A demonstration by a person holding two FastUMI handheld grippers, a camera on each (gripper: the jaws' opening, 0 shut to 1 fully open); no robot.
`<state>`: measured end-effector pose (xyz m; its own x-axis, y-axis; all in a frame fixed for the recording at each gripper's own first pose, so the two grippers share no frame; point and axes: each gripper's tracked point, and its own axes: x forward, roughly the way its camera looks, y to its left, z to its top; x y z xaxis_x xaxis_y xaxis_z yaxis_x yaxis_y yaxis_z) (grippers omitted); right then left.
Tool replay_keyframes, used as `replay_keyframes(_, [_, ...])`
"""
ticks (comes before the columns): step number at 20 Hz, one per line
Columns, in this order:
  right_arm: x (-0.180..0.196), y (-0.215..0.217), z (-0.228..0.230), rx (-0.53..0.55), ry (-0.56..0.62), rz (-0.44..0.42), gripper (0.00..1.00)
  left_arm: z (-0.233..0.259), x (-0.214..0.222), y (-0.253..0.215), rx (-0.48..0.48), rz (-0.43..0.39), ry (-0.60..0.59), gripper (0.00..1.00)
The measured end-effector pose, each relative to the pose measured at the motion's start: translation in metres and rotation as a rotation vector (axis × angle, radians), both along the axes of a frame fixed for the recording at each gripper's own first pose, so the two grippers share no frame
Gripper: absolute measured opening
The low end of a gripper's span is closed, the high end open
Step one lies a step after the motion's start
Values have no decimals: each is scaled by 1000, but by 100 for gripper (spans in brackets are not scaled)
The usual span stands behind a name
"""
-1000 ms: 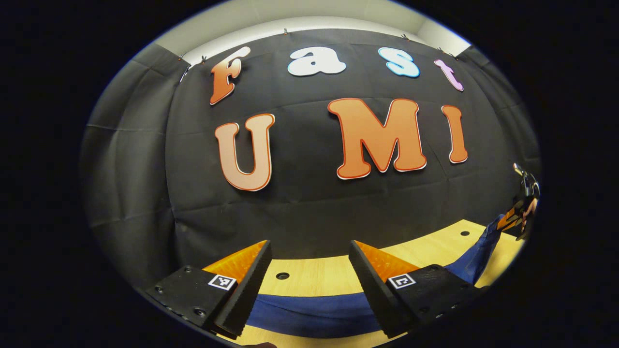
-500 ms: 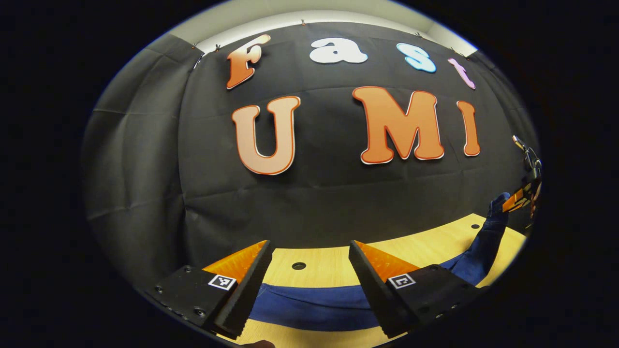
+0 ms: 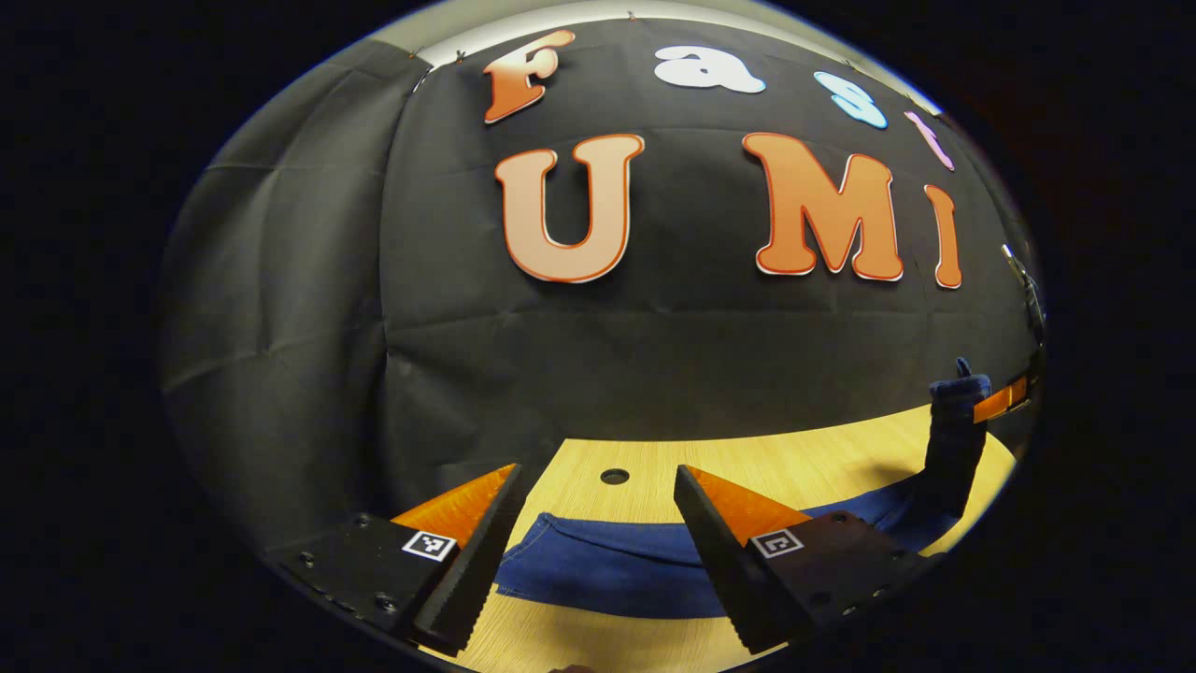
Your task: Grasp the waist and the cuffs of the jeans and fold them to make the two legs overlap; first hold the waist and fold one-third of the jeans toward the cuffs, then hold the cuffs and fold the remaining one-third in the same direction to finish folding.
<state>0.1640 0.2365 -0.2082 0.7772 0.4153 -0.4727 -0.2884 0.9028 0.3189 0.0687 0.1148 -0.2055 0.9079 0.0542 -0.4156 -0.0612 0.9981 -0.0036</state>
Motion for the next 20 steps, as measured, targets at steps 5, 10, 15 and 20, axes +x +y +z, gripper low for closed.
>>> replay_keyframes(5, [-32,56,-54,-43,61,124,20,-61,-8,21,-104,52,153,99])
replay_keyframes(10, [-62,85,-114,-135,170,186,20,-139,-35,6,-368,117,446,98])
replay_keyframes(15, [-83,99,-113,-89,222,255,42,-169,-47,-10,-691,224,592,98])
replay_keyframes(20, [-87,89,-78,-53,153,248,77,-199,-54,-11,-956,391,656,98])
